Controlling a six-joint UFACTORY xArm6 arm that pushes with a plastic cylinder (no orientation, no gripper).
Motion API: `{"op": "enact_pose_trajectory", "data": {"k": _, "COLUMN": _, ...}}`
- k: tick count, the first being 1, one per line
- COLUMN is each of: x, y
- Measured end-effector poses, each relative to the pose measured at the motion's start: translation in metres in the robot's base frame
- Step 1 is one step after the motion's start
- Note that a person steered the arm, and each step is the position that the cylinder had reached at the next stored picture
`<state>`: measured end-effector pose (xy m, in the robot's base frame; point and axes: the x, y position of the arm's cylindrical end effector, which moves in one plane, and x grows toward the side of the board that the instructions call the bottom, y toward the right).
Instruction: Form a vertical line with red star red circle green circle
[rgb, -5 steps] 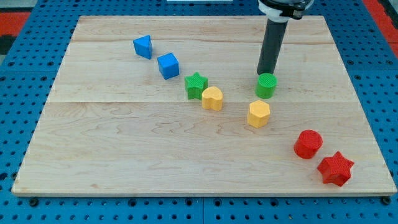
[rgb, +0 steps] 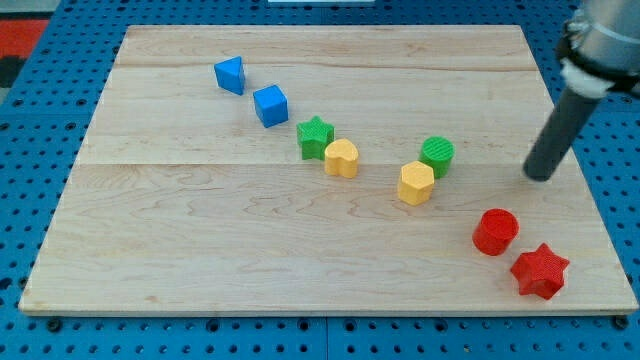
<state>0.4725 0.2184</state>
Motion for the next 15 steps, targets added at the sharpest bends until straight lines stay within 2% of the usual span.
{"op": "enact_pose_trajectory", "data": {"k": 2, "x": 0.027, "y": -0.132}}
{"op": "enact_pose_trajectory", "data": {"k": 5, "x": 0.088, "y": -0.089}}
{"op": "enact_pose_trajectory", "data": {"k": 6, "x": 0.087, "y": -0.035}}
{"op": "enact_pose_trajectory", "data": {"k": 7, "x": 0.087, "y": -0.025}}
{"op": "enact_pose_trajectory", "data": {"k": 8, "x": 0.085, "y": -0.106}}
{"op": "enact_pose_trajectory", "data": {"k": 9, "x": 0.051, "y": -0.112}}
{"op": "enact_pose_trajectory", "data": {"k": 10, "x": 0.033, "y": -0.145}}
{"op": "enact_pose_trajectory", "data": {"k": 11, "x": 0.015, "y": -0.149}}
{"op": "enact_pose_trajectory", "data": {"k": 12, "x": -0.023, "y": -0.124}}
{"op": "enact_pose_trajectory", "data": {"k": 13, "x": -0.045, "y": -0.145}}
{"op": "enact_pose_trajectory", "data": {"k": 15, "x": -0.022, "y": -0.077}}
